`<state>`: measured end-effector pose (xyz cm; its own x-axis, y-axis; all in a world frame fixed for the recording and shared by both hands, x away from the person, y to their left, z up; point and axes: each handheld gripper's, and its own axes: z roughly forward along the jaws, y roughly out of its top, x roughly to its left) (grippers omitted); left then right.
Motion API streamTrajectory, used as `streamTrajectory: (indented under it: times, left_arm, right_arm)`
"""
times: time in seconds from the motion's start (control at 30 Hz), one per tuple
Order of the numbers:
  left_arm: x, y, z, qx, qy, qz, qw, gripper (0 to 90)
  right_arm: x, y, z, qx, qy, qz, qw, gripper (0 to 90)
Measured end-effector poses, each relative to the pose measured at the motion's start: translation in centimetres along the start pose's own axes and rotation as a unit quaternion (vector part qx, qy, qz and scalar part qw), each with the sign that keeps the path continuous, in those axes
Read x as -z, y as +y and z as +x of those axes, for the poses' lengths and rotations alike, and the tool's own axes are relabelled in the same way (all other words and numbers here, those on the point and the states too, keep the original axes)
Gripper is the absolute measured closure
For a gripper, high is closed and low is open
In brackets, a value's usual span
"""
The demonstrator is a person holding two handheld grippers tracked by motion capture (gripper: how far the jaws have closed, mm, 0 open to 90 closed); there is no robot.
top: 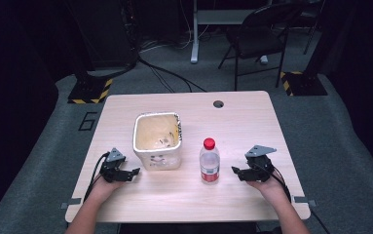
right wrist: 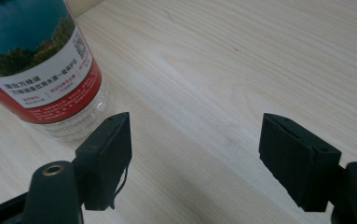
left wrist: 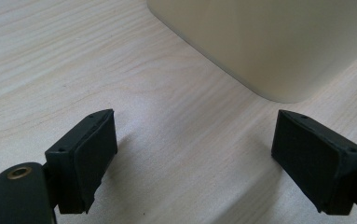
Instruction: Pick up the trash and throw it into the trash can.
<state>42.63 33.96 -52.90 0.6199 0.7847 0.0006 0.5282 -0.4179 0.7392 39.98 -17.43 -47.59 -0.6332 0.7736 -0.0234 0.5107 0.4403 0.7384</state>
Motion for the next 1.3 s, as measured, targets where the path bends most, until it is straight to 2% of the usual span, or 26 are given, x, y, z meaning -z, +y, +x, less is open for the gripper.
streamTrajectory:
  times: [0.13, 0.4, 0.5, 0.67, 0.93, 1.1, 1.13, 1.3]
  left_arm:
    - [0.0, 0.0, 0.0, 0.0, 0.0, 0.0, 1.0, 14.1]
    - [0.0, 0.0, 0.0, 0.0, 0.0, 0.0, 1.0, 14.1]
    - [0.0, 0.0, 0.0, 0.001, -0.001, 0.0, 1.0, 14.1]
    - [0.0, 0.0, 0.0, 0.0, 0.0, 0.0, 1.0, 14.1]
    - [0.0, 0.0, 0.0, 0.002, 0.001, 0.0, 1.0, 14.0]
    - [0.0, 0.0, 0.0, 0.001, 0.001, 0.0, 1.0, 14.1]
    - [0.0, 0.0, 0.0, 0.001, 0.001, 0.0, 1.0, 14.0]
    - [0.0, 0.0, 0.0, 0.001, 0.001, 0.0, 1.0, 14.1]
  right_arm:
    - [0.4, 0.4, 0.1, 0.005, 0.009, 0.002, 0.9999, 24.8]
    - [1.6, 1.0, 0.6, 0.002, 0.036, -0.014, 0.9992, 24.5]
    - [2.3, 1.2, 1.0, 0.006, 0.049, -0.017, 0.9986, 24.5]
    - [2.9, 1.5, 1.3, 0.015, 0.058, -0.02, 0.998, 24.6]
    - [4.2, 2.6, 2.1, 0.029, 0.084, -0.036, 0.9954, 24.5]
    - [4.3, 3.2, 2.7, 0.027, 0.1, -0.044, 0.9936, 23.9]
    - [4.3, 3.5, 3.0, 0.028, 0.109, -0.047, 0.9925, 23.2]
    - [4.0, 4.2, 3.9, 0.04, 0.119, -0.048, 0.991, 20.1]
